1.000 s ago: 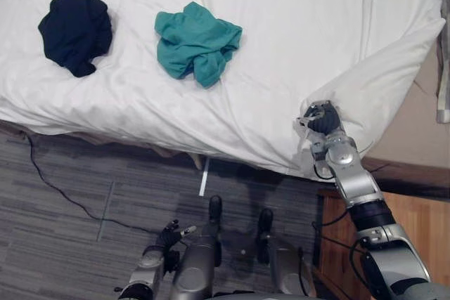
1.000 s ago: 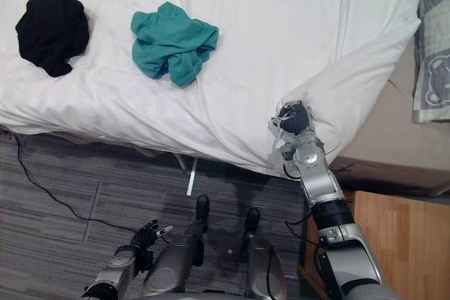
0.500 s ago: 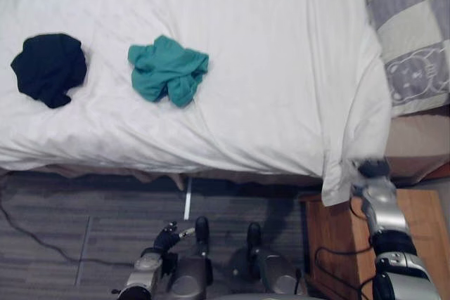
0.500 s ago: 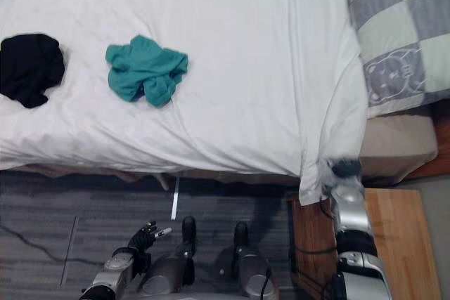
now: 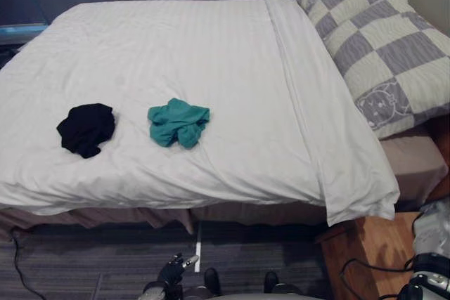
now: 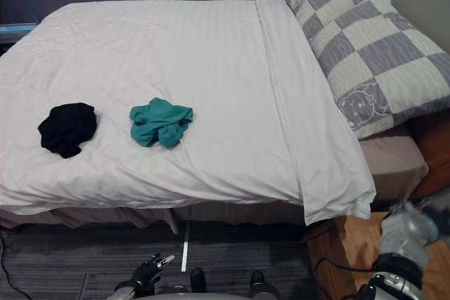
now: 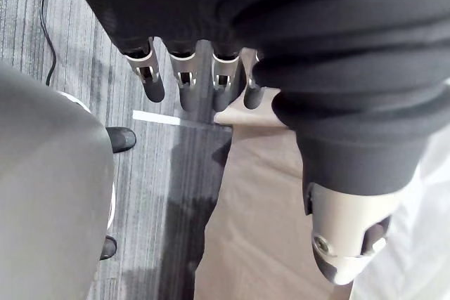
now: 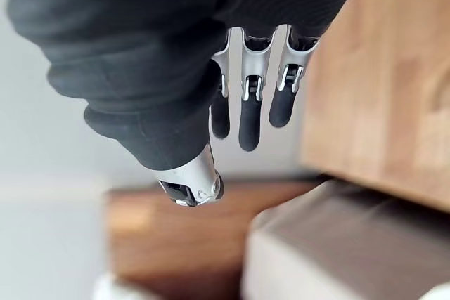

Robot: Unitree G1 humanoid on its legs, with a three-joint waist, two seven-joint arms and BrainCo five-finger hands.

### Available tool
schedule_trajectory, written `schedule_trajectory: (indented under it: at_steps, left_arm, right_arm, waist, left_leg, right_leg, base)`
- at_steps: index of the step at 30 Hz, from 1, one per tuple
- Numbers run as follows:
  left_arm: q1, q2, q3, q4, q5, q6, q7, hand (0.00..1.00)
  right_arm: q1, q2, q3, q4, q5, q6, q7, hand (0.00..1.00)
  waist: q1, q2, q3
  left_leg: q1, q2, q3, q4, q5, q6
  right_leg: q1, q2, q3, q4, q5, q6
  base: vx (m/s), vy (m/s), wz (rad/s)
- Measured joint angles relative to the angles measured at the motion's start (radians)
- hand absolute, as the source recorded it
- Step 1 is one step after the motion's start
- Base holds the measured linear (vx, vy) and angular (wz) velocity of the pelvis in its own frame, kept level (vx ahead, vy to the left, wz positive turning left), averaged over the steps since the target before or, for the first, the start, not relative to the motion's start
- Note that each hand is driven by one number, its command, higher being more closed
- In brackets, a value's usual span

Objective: Tidy the bed and pick cloth on bed and put in laundry

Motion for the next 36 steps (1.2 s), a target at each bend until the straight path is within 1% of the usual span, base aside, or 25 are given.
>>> schedule_trajectory:
  at_steps: [1, 3, 4, 5, 6, 7, 8, 9, 12, 14, 15, 17, 19, 20, 21, 22, 25, 27, 30, 31, 32, 33, 34, 35, 36]
  left_arm:
    - [0.000, 0.007, -0.004, 0.000, 0.001, 0.001, -0.001, 0.00]
    - [0.003, 0.029, -0.008, -0.001, 0.003, 0.001, -0.005, 0.00]
    - [0.002, 0.034, -0.013, -0.002, 0.004, 0.002, -0.007, 0.00]
    - [-0.003, 0.049, -0.034, -0.008, 0.006, 0.001, -0.012, 0.00]
    - [-0.013, 0.054, -0.043, -0.008, 0.006, 0.000, -0.017, 0.00]
    - [-0.023, 0.054, -0.045, -0.008, 0.006, -0.001, -0.017, 0.00]
    - [-0.046, 0.051, -0.047, -0.008, 0.006, -0.004, -0.017, 0.00]
    - [-0.054, 0.050, -0.048, -0.008, 0.004, -0.005, -0.015, 0.00]
    - [-0.089, 0.045, -0.070, -0.018, -0.009, -0.027, 0.007, 0.00]
    - [-0.116, 0.043, -0.074, -0.042, -0.019, -0.035, 0.022, 0.00]
    - [-0.126, 0.040, -0.076, -0.048, -0.020, -0.035, 0.024, 0.00]
    - [-0.190, 0.029, -0.101, -0.078, -0.041, -0.036, 0.028, 0.00]
    - [-0.231, 0.019, -0.115, -0.081, -0.042, -0.041, 0.029, 0.00]
    - [-0.258, 0.014, -0.121, -0.081, -0.052, -0.042, 0.030, 0.00]
    - [-0.290, 0.015, -0.121, -0.095, -0.068, -0.048, 0.031, 0.00]
    - [-0.309, 0.019, -0.120, -0.098, -0.079, -0.053, 0.031, 0.00]
    - [-0.314, 0.020, -0.113, -0.092, -0.082, -0.071, 0.030, 0.00]
    - [-0.314, 0.020, -0.112, -0.083, -0.082, -0.080, 0.029, 0.00]
    - [-0.305, 0.019, -0.112, -0.064, -0.082, -0.092, 0.021, 0.00]
    - [-0.291, 0.020, -0.108, -0.052, -0.082, -0.093, 0.022, 0.00]
    - [-0.270, 0.020, -0.105, -0.051, -0.081, -0.093, 0.024, 0.00]
    - [-0.261, 0.020, -0.103, -0.046, -0.081, -0.092, 0.026, 0.00]
    - [-0.248, 0.020, -0.103, -0.039, -0.081, -0.091, 0.025, 0.00]
    - [-0.230, 0.015, -0.103, -0.039, -0.081, -0.091, 0.022, 0.00]
    - [-0.217, 0.006, -0.102, -0.038, -0.081, -0.090, 0.022, 0.00]
  right_arm:
    - [-0.013, -0.011, 0.027, -0.033, -0.016, -0.020, 0.024, 1.00]
    - [-0.078, -0.036, 0.138, -0.136, -0.027, -0.053, 0.154, 1.00]
    - [-0.099, -0.036, 0.161, -0.147, -0.027, -0.058, 0.188, 1.00]
    - [-0.151, -0.038, 0.208, -0.156, -0.027, -0.063, 0.246, 1.00]
    - [-0.195, -0.044, 0.240, -0.148, -0.027, -0.064, 0.284, 1.00]
    - [-0.221, -0.048, 0.250, -0.141, -0.027, -0.065, 0.301, 1.00]
    - [-0.286, -0.066, 0.274, -0.109, -0.027, -0.067, 0.322, 1.00]
    - [-0.311, -0.072, 0.276, -0.097, -0.027, -0.067, 0.330, 1.00]
    - [-0.427, -0.103, 0.279, -0.050, -0.002, -0.074, 0.350, 1.00]
    - [-0.458, -0.115, 0.278, -0.048, 0.041, -0.083, 0.350, 1.00]
    - [-0.462, -0.120, 0.278, -0.048, 0.050, -0.083, 0.349, 1.00]
    - [-0.489, -0.132, 0.276, -0.047, 0.101, -0.084, 0.342, 1.00]
    - [-0.503, -0.132, 0.277, -0.040, 0.126, -0.084, 0.327, 1.00]
    - [-0.510, -0.133, 0.278, -0.035, 0.153, -0.084, 0.315, 1.00]
    - [-0.512, -0.135, 0.277, 0.013, 0.184, -0.088, 0.299, 1.00]
    - [-0.512, -0.134, 0.277, 0.049, 0.202, -0.105, 0.294, 1.00]
    - [-0.514, -0.132, 0.276, 0.090, 0.220, -0.114, 0.287, 1.00]
    - [-0.502, -0.117, 0.266, 0.114, 0.221, -0.114, 0.288, 1.00]
    - [-0.443, -0.039, 0.208, 0.137, 0.214, -0.112, 0.308, 1.00]
    - [-0.402, 0.019, 0.185, 0.161, 0.198, -0.105, 0.309, 1.00]
    - [-0.351, 0.079, 0.179, 0.178, 0.180, -0.085, 0.308, 1.00]
    - [-0.321, 0.108, 0.179, 0.189, 0.175, -0.076, 0.307, 1.00]
    - [-0.264, 0.156, 0.177, 0.205, 0.164, -0.050, 0.302, 1.00]
    - [-0.182, 0.224, 0.157, 0.216, 0.146, -0.008, 0.289, 1.00]
    - [-0.125, 0.277, 0.147, 0.232, 0.145, 0.025, 0.276, 0.00]
  waist:
    - [0.000, 0.003, -0.004]
    - [0.001, -0.014, -0.008]
    - [0.001, -0.019, -0.009]
    - [0.000, -0.024, -0.006]
    - [-0.001, -0.023, 0.006]
    - [0.000, -0.021, 0.023]
    - [0.001, -0.010, 0.069]
    - [0.001, -0.004, 0.087]
    - [0.012, 0.046, 0.180]
    - [0.023, 0.063, 0.247]
    - [0.025, 0.066, 0.260]
    - [0.025, 0.082, 0.328]
    - [0.024, 0.093, 0.353]
    - [0.022, 0.100, 0.380]
    - [0.022, 0.101, 0.407]
    - [0.024, 0.101, 0.410]
    - [0.019, 0.100, 0.410]
    - [0.019, 0.100, 0.410]
    - [0.024, 0.086, 0.402]
    - [0.026, 0.066, 0.386]
    - [0.026, 0.050, 0.359]
    - [0.024, 0.043, 0.343]
    - [0.026, 0.032, 0.318]
    - [0.029, 0.024, 0.291]
    - [0.030, 0.020, 0.271]
  left_leg:
    - [0.000, -0.001, 0.000, 0.000, 0.000, 0.000]
    - [-0.010, -0.002, -0.001, 0.000, 0.002, -0.003]
    - [-0.020, -0.002, -0.001, 0.001, 0.003, -0.004]
    - [-0.050, -0.001, -0.004, 0.002, 0.009, -0.003]
    - [-0.067, -0.002, -0.005, 0.008, 0.021, 0.002]
    - [-0.077, -0.003, -0.006, 0.008, 0.029, 0.009]
    - [-0.099, -0.007, -0.016, 0.009, 0.040, 0.014]
    - [-0.107, -0.008, -0.019, 0.009, 0.044, 0.018]
    - [-0.161, -0.016, -0.022, 0.016, 0.054, 0.024]
    - [-0.230, -0.014, -0.012, 0.080, 0.043, 0.030]
    - [-0.250, -0.013, -0.011, 0.099, 0.038, 0.032]
    - [-0.372, -0.004, -0.005, 0.251, -0.018, 0.041]
    - [-0.462, 0.008, -0.005, 0.362, -0.062, 0.045]
    - [-0.517, 0.018, -0.006, 0.443, -0.094, 0.048]
    - [-0.598, 0.035, -0.012, 0.563, -0.142, 0.049]
    - [-0.650, 0.046, -0.019, 0.644, -0.173, 0.050]
    - [-0.668, 0.056, -0.019, 0.724, -0.212, 0.055]
    - [-0.658, 0.059, -0.024, 0.733, -0.218, 0.050]
    - [-0.593, 0.059, -0.022, 0.693, -0.215, 0.046]
    - [-0.547, 0.061, -0.006, 0.650, -0.206, 0.036]
    - [-0.512, 0.063, 0.003, 0.607, -0.192, 0.033]
    - [-0.495, 0.063, 0.004, 0.585, -0.185, 0.028]
    - [-0.461, 0.067, 0.014, 0.544, -0.175, 0.022]
    - [-0.411, 0.077, 0.036, 0.490, -0.163, 0.009]
    - [-0.374, 0.078, 0.049, 0.447, -0.149, 0.008]
  right_leg:
    - [0.000, -0.001, 0.000, 0.000, 0.000, 0.000]
    - [-0.012, -0.001, 0.001, 0.003, -0.001, 0.001]
    - [-0.024, -0.001, 0.001, 0.008, -0.001, 0.001]
    - [-0.060, -0.002, 0.004, 0.022, 0.009, -0.012]
    - [-0.089, -0.002, 0.005, 0.031, 0.015, -0.013]
    - [-0.101, -0.003, 0.005, 0.038, 0.016, -0.014]
    - [-0.126, -0.006, 0.003, 0.053, 0.017, -0.014]
    - [-0.134, -0.008, 0.002, 0.055, 0.018, -0.013]
    - [-0.199, -0.018, 0.004, 0.088, 0.019, -0.012]
    - [-0.262, -0.031, 0.008, 0.134, 0.012, -0.011]
    - [-0.281, -0.035, 0.009, 0.152, 0.008, -0.011]
    - [-0.393, -0.055, 0.008, 0.284, -0.038, -0.013]
    - [-0.472, -0.067, 0.009, 0.370, -0.071, -0.016]
    - [-0.518, -0.068, 0.009, 0.438, -0.098, -0.017]
    - [-0.593, -0.071, 0.014, 0.544, -0.143, -0.023]
    - [-0.641, -0.074, 0.021, 0.620, -0.174, -0.026]
    - [-0.663, -0.086, 0.032, 0.704, -0.216, -0.026]
    - [-0.649, -0.086, 0.029, 0.710, -0.220, -0.027]
    - [-0.583, -0.085, 0.024, 0.675, -0.216, -0.027]
    - [-0.543, -0.085, 0.019, 0.641, -0.204, -0.031]
    - [-0.506, -0.084, 0.004, 0.600, -0.195, -0.032]
    - [-0.486, -0.083, -0.001, 0.575, -0.191, -0.028]
    - [-0.450, -0.079, -0.011, 0.533, -0.179, -0.027]
    - [-0.394, -0.072, -0.027, 0.472, -0.161, -0.026]
    - [-0.355, -0.069, -0.036, 0.428, -0.148, -0.026]
  base:
    - [0.03, 0.033, 0.00]
    - [0.00, 0.000, 0.00]
    - [0.00, 0.000, 0.00]
    - [0.02, 0.011, 0.04]
    - [0.04, 0.012, 0.06]
    - [0.02, 0.029, 0.15]
    - [0.00, 0.023, 0.16]
    - [-0.05, 0.037, 0.19]
    - [-0.03, 0.036, 0.07]
    - [0.00, 0.000, 0.00]
    - [-0.01, -0.023, 0.06]
    - [-0.05, -0.026, 0.13]
    - [-0.08, -0.020, 0.10]
    - [-0.15, -0.035, 0.16]
    - [-0.15, -0.047, 0.15]
    - [-0.13, -0.056, 0.09]
    - [-0.10, -0.079, -0.01]
    - [-0.07, -0.056, 0.04]
    - [-0.07, -0.067, 0.03]
    - [-0.02, -0.088, 0.03]
    - [-0.01, -0.073, 0.07]
    - [0.04, -0.061, 0.09]
    - [0.09, -0.066, 0.09]
    - [0.15, -0.095, 0.11]
    - [0.18, -0.080, 0.15]
